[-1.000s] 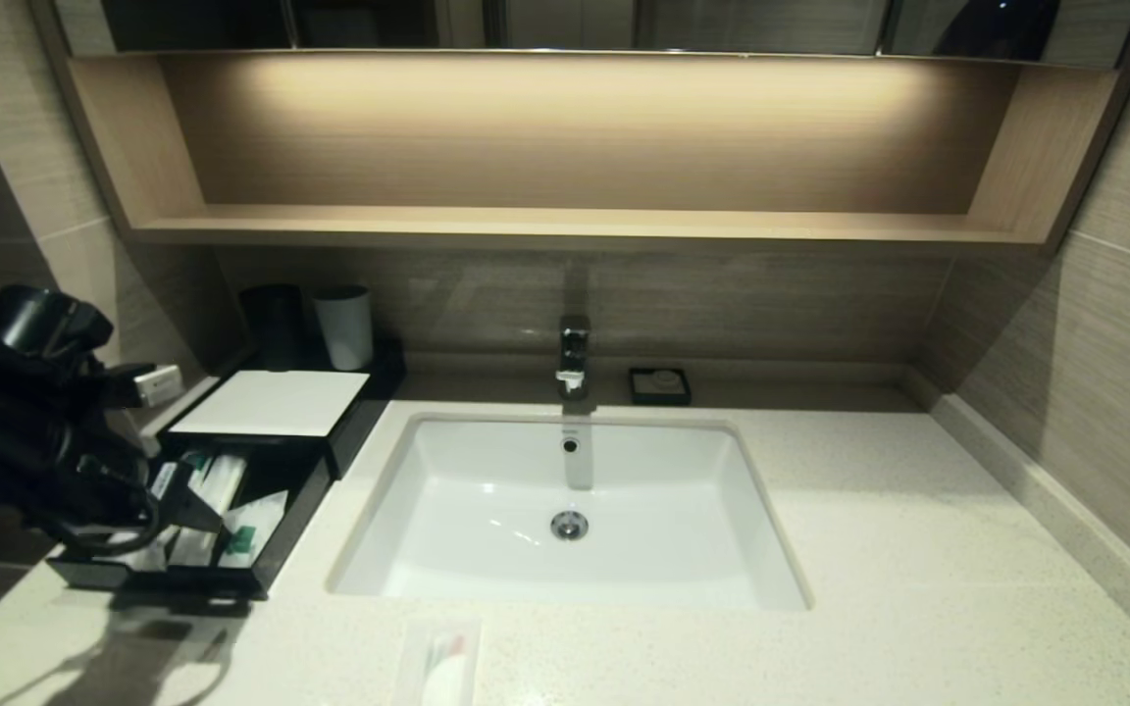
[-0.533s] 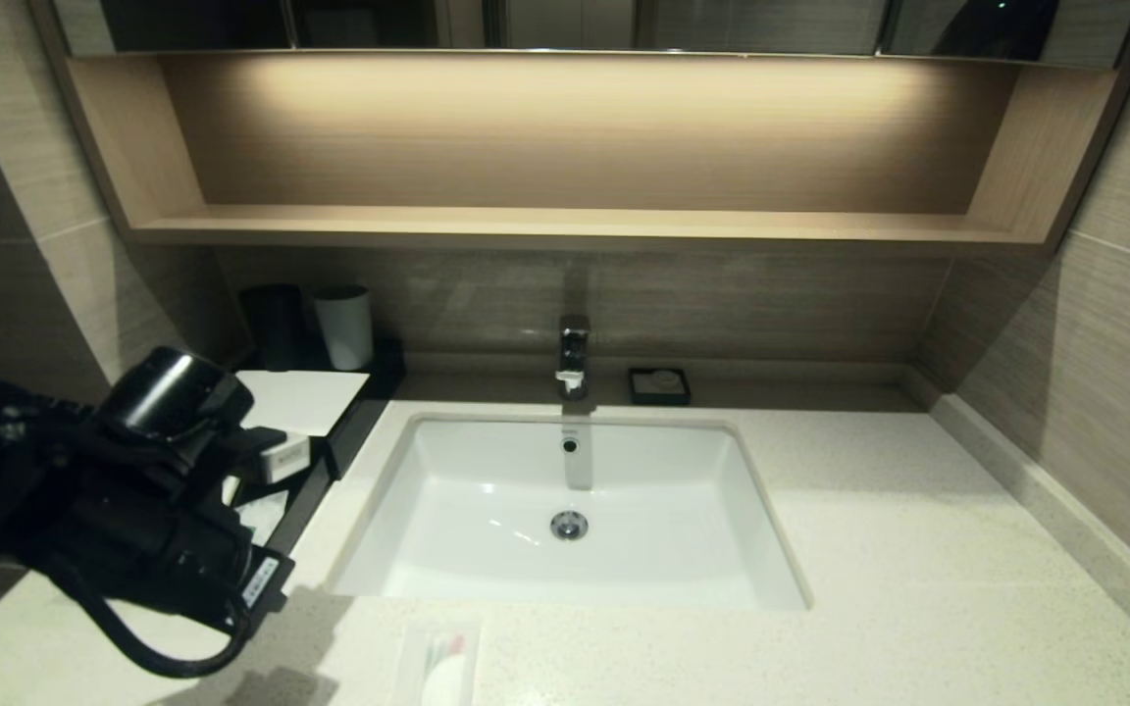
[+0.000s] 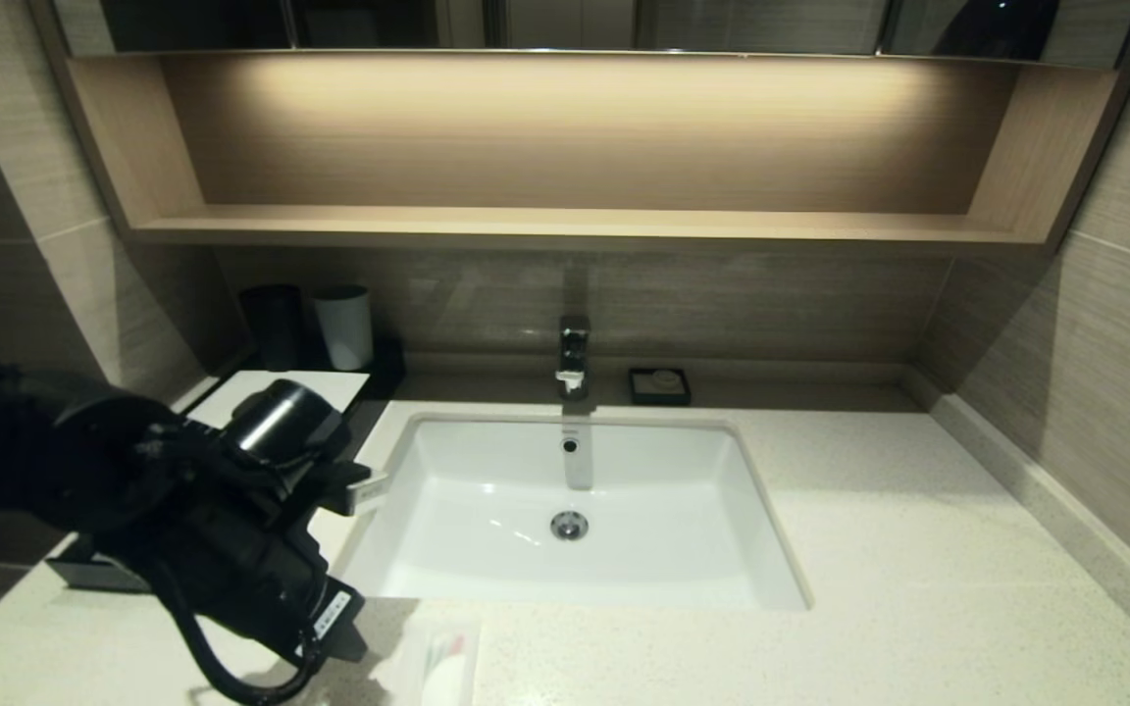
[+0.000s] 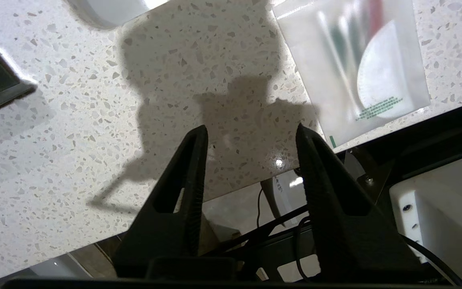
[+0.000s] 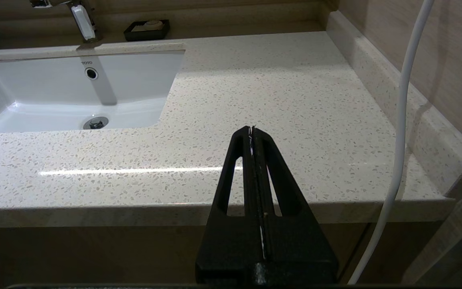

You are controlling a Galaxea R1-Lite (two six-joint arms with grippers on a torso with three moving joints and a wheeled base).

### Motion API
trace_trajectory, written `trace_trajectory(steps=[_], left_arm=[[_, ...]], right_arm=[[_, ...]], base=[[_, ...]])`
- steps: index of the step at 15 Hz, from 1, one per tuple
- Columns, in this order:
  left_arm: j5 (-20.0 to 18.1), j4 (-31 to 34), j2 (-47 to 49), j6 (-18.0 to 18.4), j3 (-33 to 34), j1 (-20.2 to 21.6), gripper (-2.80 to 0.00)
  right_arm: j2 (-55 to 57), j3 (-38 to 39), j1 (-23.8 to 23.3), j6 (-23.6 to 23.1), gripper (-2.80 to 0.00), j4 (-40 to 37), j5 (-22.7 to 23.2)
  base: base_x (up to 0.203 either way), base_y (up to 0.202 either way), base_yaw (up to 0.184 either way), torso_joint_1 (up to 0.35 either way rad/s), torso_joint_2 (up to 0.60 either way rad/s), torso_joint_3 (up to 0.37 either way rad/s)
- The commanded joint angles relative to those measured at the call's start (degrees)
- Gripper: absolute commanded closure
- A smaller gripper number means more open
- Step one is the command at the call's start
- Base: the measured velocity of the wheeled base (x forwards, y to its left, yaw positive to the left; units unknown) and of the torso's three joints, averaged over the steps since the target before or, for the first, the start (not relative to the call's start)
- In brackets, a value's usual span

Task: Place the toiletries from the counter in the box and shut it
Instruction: Pick up the bathroom toiletry

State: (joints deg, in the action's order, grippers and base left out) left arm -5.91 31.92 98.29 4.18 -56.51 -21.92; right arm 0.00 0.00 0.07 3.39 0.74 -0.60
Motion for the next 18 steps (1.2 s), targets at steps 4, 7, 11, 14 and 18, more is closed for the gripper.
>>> trace_trajectory(steps=[4,7,11,14,18], left_arm=[[0.22,3.41,11.48,0.01,-9.94,-0.05,-2.8],[-0.4,6.46,13.71,0.24,-14.8,-0.26,-2.8],[-1.3,9.85,15.77,0.3,-19.6,-1.47,-2.8],[-2.22,18.58,19.52,-4.24,-27.71,-3.35,-2.8],[-2.46,40.11,17.74,-13.45,-38.0,-4.07,-2.8]], right_arm=[[0.09,0.0,0.01,0.03,0.0,0.05,-0.02],[0.09,0.0,0.01,0.03,0.0,0.05,-0.02],[0.09,0.0,0.01,0.03,0.0,0.05,-0.02],[0.09,0.0,0.01,0.03,0.0,0.05,-0.02],[0.09,0.0,0.01,0.03,0.0,0.08,-0.02]], base=[[0.0,0.0,0.0,0.0,0.0,0.0],[0.0,0.0,0.0,0.0,0.0,0.0],[0.0,0.0,0.0,0.0,0.0,0.0],[0.0,0.0,0.0,0.0,0.0,0.0],[0.0,0.0,0.0,0.0,0.0,0.0]])
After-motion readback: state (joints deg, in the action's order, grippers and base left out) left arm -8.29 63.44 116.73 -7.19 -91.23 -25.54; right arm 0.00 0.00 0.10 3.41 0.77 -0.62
